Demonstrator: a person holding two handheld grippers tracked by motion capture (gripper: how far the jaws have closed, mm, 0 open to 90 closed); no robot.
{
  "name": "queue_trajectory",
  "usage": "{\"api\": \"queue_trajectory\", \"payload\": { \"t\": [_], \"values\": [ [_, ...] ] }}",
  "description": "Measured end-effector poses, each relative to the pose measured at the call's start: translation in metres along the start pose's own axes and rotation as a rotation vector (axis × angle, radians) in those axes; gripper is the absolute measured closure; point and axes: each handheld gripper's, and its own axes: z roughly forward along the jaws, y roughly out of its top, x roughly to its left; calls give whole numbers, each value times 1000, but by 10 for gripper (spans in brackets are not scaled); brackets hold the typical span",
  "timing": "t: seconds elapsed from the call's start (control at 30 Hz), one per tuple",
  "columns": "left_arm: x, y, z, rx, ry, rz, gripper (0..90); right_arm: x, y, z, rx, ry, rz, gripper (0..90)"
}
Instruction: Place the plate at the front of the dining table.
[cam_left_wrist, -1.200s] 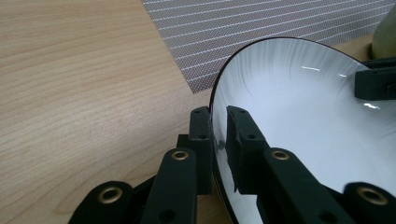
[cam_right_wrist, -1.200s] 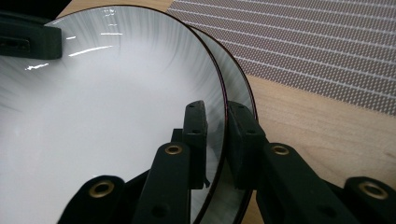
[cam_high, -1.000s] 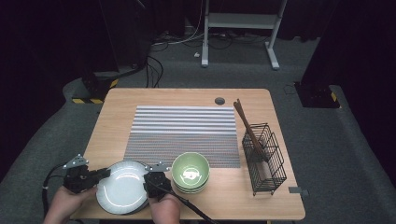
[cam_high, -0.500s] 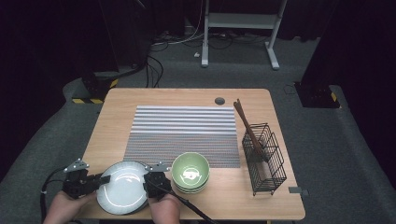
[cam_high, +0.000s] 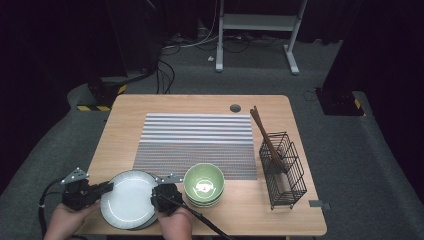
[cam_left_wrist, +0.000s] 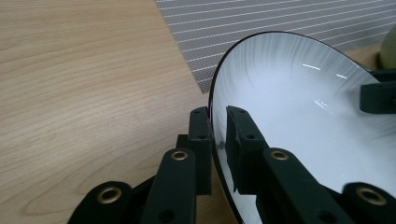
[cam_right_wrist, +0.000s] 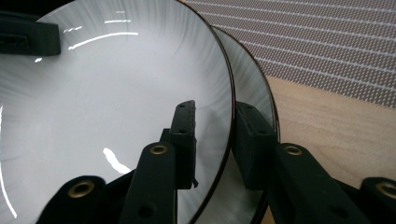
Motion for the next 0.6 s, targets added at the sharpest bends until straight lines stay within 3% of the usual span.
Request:
{"api": "queue_trajectory", "payload": {
  "t": [0.23, 0.37, 0.47, 0.6],
  "values": [
    [2, 0, -2, -12, 8, 10, 808, -1, -4, 4, 45, 64, 10, 623],
    [3, -1, -2, -14, -2, 8, 808, -3, -1, 5, 64, 94, 40, 613],
    [3, -1, -2, 1, -8, 17, 796, -2, -1, 5, 68, 96, 67, 603],
    [2, 0, 1, 31, -34, 17, 737, -1, -3, 6, 42, 81, 47, 608]
  ]
}}
